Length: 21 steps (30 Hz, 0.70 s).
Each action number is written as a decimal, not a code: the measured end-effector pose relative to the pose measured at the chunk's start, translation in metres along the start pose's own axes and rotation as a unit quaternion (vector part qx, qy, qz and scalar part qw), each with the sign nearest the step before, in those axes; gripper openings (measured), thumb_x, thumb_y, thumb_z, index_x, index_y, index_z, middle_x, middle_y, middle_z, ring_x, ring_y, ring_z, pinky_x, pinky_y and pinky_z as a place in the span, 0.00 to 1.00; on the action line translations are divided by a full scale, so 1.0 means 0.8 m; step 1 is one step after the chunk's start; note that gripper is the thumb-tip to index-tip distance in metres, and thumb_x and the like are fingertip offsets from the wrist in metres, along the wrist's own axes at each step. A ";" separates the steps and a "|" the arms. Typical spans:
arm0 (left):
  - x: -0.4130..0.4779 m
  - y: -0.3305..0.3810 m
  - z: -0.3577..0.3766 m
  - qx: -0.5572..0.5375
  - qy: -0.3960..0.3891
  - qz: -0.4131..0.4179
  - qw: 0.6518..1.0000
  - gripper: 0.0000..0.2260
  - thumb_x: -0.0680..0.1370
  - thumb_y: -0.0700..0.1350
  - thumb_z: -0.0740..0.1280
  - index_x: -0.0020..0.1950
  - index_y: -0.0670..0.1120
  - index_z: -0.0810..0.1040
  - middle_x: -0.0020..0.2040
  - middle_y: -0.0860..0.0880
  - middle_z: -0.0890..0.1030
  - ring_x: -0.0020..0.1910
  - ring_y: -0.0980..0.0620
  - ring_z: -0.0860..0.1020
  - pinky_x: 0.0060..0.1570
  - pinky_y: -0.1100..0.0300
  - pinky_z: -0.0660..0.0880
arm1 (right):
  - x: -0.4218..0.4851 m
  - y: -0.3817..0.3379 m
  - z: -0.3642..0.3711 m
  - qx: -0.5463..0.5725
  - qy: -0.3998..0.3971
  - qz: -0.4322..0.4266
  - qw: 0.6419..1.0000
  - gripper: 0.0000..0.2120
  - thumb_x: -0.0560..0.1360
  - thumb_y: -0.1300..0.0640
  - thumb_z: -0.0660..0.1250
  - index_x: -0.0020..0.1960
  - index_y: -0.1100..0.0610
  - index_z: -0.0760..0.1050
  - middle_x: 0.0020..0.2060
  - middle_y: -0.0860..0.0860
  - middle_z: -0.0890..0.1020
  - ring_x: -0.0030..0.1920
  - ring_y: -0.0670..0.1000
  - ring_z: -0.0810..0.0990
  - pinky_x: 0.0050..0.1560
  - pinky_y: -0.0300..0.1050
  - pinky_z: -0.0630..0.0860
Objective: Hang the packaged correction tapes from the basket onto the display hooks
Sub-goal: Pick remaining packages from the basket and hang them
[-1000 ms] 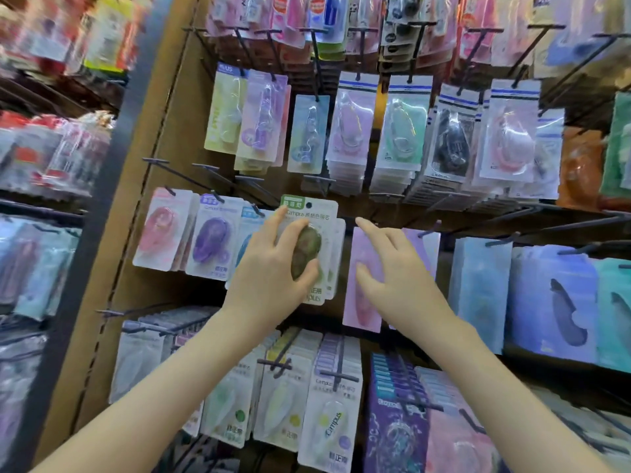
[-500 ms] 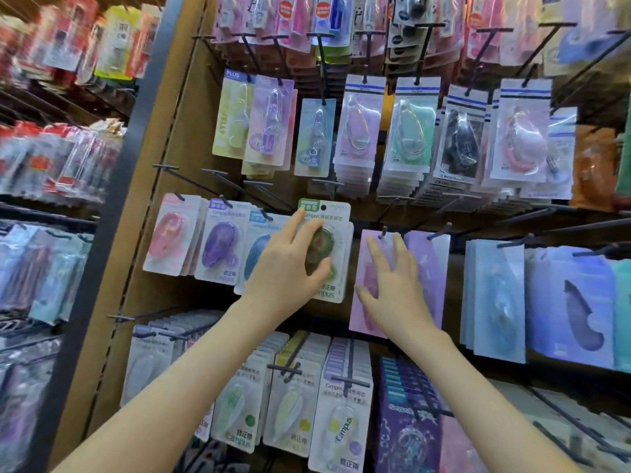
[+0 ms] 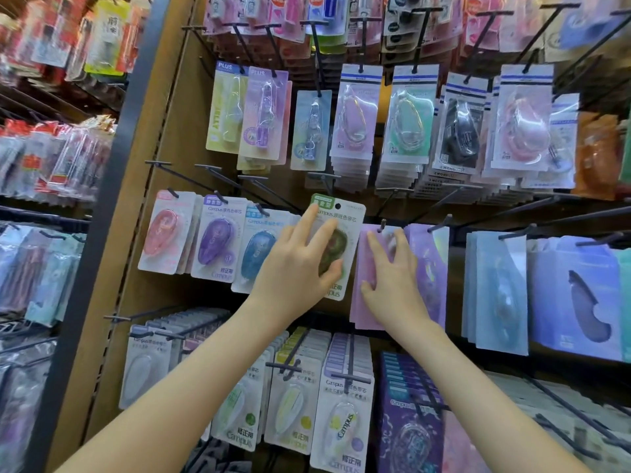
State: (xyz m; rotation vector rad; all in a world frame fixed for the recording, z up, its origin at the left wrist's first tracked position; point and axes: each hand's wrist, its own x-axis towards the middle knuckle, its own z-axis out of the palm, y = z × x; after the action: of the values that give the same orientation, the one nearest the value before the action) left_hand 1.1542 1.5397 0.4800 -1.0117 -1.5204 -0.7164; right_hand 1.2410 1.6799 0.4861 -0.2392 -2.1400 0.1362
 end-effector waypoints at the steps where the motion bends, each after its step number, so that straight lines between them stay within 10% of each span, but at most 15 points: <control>1: 0.000 0.002 0.003 0.002 0.005 -0.004 1.000 0.24 0.73 0.52 0.63 0.65 0.41 0.75 0.68 0.36 0.72 0.52 0.37 0.78 0.49 0.48 0.78 | 0.000 -0.001 -0.002 0.000 -0.003 0.003 1.000 0.35 0.79 0.60 0.62 0.78 0.45 0.46 0.77 0.48 0.37 0.76 0.51 0.39 0.73 0.49 0.54; 21: 0.006 -0.023 0.011 0.069 -0.053 -0.012 0.996 0.25 0.74 0.50 0.71 0.68 0.42 0.72 0.69 0.35 0.70 0.58 0.33 0.75 0.54 0.44 0.75 | -0.001 -0.002 -0.005 0.000 -0.050 -0.009 0.999 0.34 0.80 0.67 0.56 0.79 0.49 0.45 0.78 0.53 0.44 0.76 0.53 0.45 0.73 0.46 0.52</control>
State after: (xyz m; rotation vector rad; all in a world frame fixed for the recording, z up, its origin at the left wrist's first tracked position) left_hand 1.1337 1.5397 0.4846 -0.9405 -1.6524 -0.5745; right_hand 1.2447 1.6785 0.4878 -0.2166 -2.2402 0.1396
